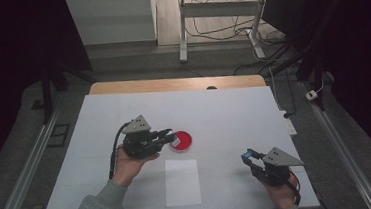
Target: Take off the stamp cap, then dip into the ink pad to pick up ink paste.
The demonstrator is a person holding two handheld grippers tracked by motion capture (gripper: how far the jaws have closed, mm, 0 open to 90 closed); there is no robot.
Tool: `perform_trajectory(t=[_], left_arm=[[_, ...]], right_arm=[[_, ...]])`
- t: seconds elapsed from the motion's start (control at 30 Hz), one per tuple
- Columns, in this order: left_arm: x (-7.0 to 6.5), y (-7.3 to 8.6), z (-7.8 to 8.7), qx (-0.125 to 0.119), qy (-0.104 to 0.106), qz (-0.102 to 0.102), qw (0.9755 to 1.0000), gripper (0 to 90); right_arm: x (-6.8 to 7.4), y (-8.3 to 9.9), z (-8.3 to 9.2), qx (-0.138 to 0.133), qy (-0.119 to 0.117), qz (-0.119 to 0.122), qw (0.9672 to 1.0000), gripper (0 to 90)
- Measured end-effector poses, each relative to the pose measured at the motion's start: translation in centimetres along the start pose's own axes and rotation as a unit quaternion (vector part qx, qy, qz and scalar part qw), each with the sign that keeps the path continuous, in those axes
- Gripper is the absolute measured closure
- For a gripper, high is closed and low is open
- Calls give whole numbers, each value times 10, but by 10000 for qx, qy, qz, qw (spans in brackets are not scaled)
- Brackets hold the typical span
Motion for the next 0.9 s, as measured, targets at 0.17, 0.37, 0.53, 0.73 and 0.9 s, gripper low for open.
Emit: perform_trajectory(t=[0.17, 0.37, 0.53, 0.73, 0.9], left_arm=[[3, -2, -4, 55, -51, -8, 10000, 759], [8, -2, -10, 119, -118, -14, 9999, 759], [12, -3, -16, 167, -150, -4, 9997, 759], [18, -5, -25, 231, -238, -32, 9994, 759], [21, -12, -33, 234, -287, -32, 9993, 759]], right_arm=[[1, 0, 0, -6, -27, 6, 10000, 650], [1, 0, -1, 11, -45, 19, 10000, 650], [1, 1, -2, 11, -47, 4, 10000, 651], [3, 3, -1, 46, -61, 14, 10000, 650], [3, 4, 1, 67, -36, 5, 10000, 650]])
Point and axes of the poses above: each handheld gripper's, and its own axes: z roughly backward along the jaws, y roughly out of its underside, x roughly to its left, the point moved 10 cm from there along -z, roughly forward along the jaws, and after that the axes turned 12 degrees about z, right-handed, at the moved point
